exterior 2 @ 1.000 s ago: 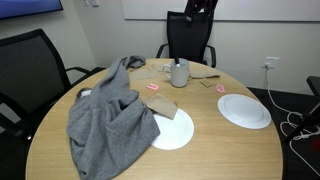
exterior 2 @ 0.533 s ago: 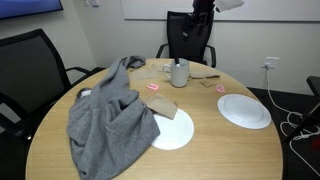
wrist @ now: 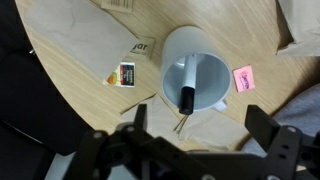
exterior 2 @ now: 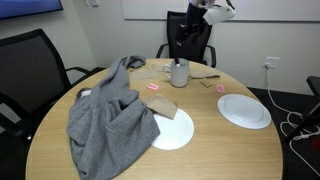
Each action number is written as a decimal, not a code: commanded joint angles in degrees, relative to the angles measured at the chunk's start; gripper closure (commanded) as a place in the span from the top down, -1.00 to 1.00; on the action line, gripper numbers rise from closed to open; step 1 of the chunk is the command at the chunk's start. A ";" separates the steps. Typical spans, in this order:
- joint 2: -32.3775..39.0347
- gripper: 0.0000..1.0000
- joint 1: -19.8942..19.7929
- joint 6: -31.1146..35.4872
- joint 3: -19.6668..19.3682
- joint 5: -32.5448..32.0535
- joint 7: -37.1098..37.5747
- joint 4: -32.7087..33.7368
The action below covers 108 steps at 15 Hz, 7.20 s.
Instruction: Remove the marker from the mug cup and place it on the table
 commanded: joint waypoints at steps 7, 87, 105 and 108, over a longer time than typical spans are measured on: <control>8.72 1.00 1.04 -3.11 -1.23 -0.10 3.69 11.68; -26.75 -0.89 1.82 -13.83 0.88 9.97 -4.91 -24.43; -4.34 -0.89 -3.37 -14.68 8.51 23.07 -7.04 -13.06; -1.24 -0.89 -3.89 -14.73 8.90 22.38 -6.53 -11.06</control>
